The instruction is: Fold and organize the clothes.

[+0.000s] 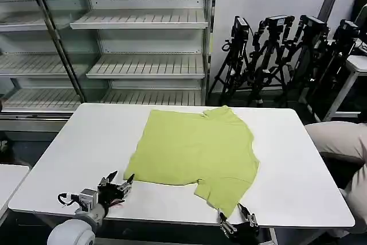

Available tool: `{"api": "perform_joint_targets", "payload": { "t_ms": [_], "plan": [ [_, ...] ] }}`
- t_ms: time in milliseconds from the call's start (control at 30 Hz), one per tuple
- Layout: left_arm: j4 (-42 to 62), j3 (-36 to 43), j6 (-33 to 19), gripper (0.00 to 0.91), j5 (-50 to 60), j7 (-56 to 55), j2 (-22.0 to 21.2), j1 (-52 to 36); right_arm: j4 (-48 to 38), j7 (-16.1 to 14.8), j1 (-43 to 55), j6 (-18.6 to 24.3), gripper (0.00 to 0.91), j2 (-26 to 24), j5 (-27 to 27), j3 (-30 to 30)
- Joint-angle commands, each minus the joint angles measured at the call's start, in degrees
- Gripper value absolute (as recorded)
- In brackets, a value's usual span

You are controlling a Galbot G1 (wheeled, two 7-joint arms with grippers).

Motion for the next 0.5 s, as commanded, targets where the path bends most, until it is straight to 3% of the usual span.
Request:
{"api": "perform_joint_targets", "payload": {
  "t_ms": [33, 233, 500],
  "plan": [
    [1.1, 0.6, 0.6, 0.010, -0.3, 0.1, -0.1, 0.0, -0.7, 0.2, 0.5, -1.8, 0.000, 0.0, 1.7, -0.6],
    [0.8, 0.9, 0.6, 0.010, -0.3, 0.4, -0.5, 0.3, -0.9, -0.5, 0.6, -1.6, 0.000, -0.1, 2.2, -0.3],
    [-1.3, 1.1, -0.2, 0.010, -0.3, 0.7, -0.6, 1.0, -0.1, -1.8, 1.1, 2.2, 0.000, -0.3, 0.5, 0.3]
  ]
}}
